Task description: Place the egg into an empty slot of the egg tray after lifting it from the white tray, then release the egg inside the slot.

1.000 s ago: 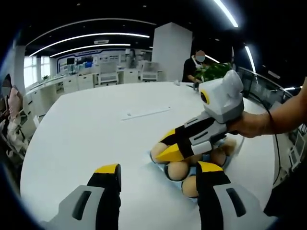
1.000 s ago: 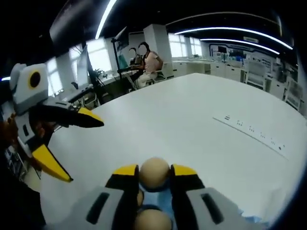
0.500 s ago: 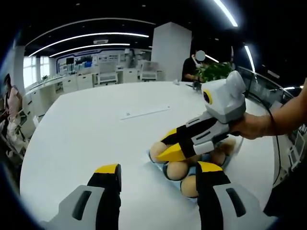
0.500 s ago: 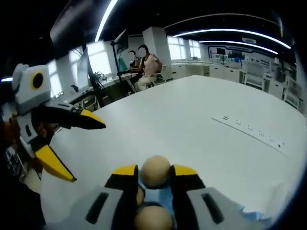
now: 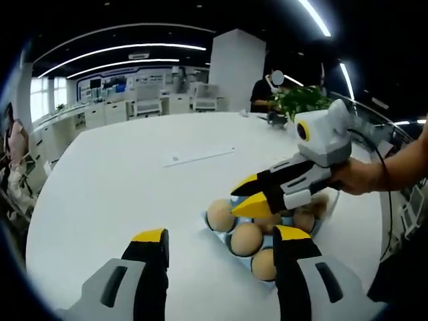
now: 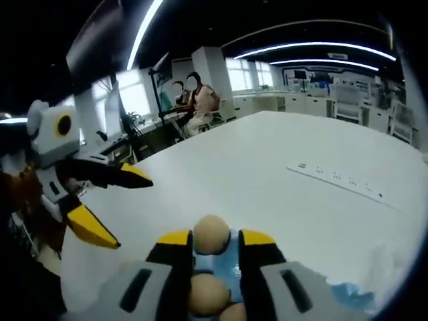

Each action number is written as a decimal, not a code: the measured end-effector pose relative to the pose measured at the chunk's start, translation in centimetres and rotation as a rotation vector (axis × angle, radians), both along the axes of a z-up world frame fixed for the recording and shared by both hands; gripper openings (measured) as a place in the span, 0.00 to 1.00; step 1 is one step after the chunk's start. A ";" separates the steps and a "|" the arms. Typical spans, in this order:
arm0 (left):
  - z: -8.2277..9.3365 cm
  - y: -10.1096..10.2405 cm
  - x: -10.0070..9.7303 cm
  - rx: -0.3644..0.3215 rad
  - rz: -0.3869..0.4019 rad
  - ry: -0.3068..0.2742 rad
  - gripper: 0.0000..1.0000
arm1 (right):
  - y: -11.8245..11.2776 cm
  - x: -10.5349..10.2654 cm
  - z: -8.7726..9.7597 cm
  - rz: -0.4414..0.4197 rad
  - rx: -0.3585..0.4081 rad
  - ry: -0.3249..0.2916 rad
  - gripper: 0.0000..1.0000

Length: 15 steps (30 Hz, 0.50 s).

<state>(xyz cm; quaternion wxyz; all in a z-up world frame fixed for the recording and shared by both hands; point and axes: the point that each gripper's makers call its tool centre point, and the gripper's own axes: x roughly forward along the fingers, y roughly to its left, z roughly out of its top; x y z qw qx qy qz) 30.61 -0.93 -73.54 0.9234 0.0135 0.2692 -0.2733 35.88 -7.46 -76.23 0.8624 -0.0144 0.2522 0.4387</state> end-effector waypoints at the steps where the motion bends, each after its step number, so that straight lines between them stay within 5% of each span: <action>1: 0.0 0.0 0.1 0.001 0.000 -0.001 0.62 | -1.1 0.3 0.3 -0.043 0.021 0.005 0.26; 8: 0.2 -0.3 0.1 0.004 -0.006 -0.003 0.62 | -10.3 1.7 0.9 -0.275 -0.003 -0.029 0.26; 15: 0.1 -0.6 0.0 0.006 -0.015 -0.001 0.62 | -22.1 3.7 1.8 -0.588 -0.068 -0.112 0.25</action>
